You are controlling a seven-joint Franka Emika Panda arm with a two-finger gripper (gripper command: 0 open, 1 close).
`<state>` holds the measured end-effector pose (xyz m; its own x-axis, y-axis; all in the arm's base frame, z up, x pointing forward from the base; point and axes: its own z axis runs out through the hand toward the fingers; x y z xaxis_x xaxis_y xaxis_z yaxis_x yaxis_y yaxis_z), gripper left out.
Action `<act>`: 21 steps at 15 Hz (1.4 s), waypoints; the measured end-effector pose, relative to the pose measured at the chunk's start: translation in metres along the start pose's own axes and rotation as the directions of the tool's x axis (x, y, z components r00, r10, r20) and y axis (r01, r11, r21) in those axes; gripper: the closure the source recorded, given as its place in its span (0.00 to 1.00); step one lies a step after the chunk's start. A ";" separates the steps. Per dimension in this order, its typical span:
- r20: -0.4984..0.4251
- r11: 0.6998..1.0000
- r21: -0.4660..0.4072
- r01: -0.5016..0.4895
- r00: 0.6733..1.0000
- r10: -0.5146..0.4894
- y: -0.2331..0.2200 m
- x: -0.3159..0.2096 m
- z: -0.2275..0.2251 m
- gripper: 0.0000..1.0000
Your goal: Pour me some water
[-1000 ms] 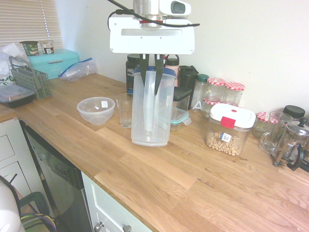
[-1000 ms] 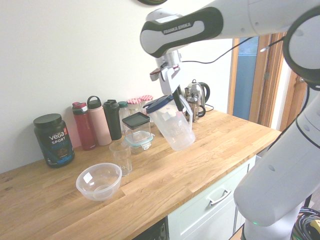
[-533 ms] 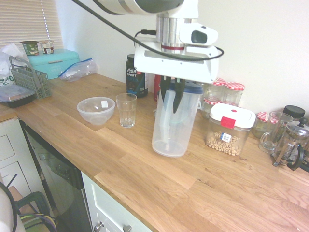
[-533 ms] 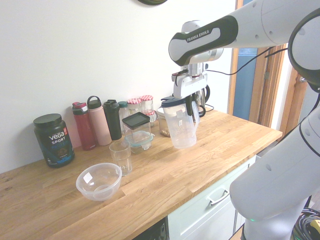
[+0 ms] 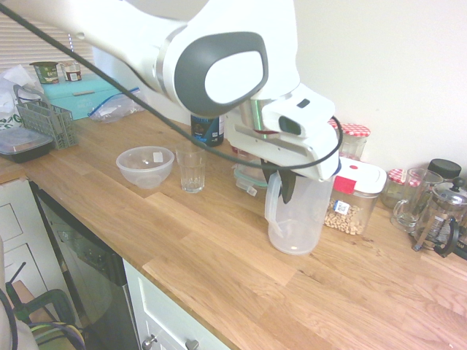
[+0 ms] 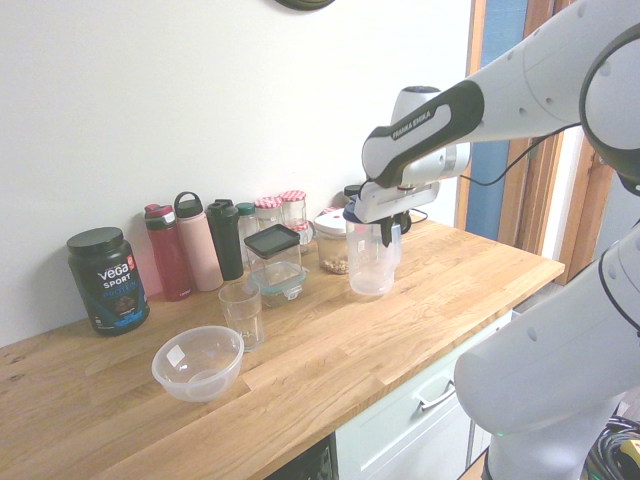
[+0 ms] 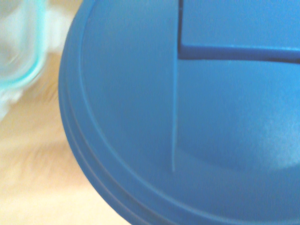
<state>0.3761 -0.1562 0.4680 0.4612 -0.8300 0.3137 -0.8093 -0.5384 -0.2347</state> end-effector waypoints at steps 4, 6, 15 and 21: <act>-0.152 0.990 0.016 -0.142 0.978 0.143 0.006 0.006 0.001 1.00; -0.152 0.987 -0.001 -0.159 0.976 0.157 0.007 0.004 0.003 1.00; -0.037 0.982 -0.077 -0.170 0.985 0.168 0.001 -0.003 0.010 0.00; -0.028 0.980 -0.086 -0.177 0.984 0.175 0.001 0.004 0.015 0.00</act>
<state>0.3830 -0.1619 0.4549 0.3021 -0.9071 0.2931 -0.9064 -0.3686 -0.2064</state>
